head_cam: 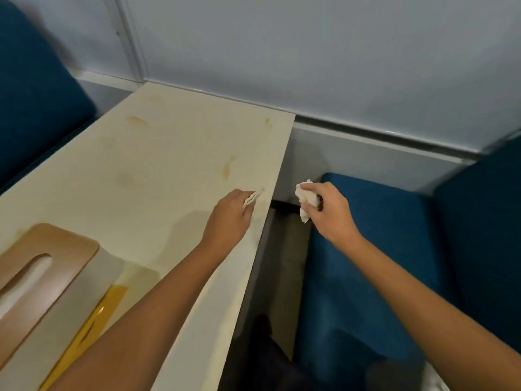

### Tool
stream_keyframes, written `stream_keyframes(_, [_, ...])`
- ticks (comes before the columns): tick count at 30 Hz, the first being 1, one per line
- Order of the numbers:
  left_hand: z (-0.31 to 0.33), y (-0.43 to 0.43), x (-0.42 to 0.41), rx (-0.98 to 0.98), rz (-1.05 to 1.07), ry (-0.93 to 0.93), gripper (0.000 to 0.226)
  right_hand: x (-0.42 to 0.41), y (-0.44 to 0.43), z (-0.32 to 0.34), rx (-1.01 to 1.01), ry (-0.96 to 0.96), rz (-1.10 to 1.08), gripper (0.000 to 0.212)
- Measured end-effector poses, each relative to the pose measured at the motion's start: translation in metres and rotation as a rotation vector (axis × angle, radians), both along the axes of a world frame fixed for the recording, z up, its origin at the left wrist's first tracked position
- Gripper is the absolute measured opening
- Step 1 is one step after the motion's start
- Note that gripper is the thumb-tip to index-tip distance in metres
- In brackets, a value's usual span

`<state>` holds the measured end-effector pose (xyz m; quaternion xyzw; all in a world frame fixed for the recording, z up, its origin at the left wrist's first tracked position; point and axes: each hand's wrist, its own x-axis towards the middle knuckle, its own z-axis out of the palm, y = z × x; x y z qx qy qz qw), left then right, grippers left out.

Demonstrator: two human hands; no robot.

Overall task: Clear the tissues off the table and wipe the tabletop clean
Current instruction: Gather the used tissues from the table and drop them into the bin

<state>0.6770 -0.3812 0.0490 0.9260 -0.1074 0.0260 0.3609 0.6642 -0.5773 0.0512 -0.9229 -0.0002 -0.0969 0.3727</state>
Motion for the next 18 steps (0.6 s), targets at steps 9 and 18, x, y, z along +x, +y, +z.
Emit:
stream_keyframes(9, [-0.019,-0.122,-0.076,-0.117,-0.335,0.133,0.03,-0.148,-0.111,-0.04,0.067,0.068,-0.426,0.03])
stream_keyframes(18, [-0.042,-0.223,-0.158,-0.134,-0.646,0.271,0.028,-0.318,-0.173,-0.093,-0.04,0.25,-0.829,0.031])
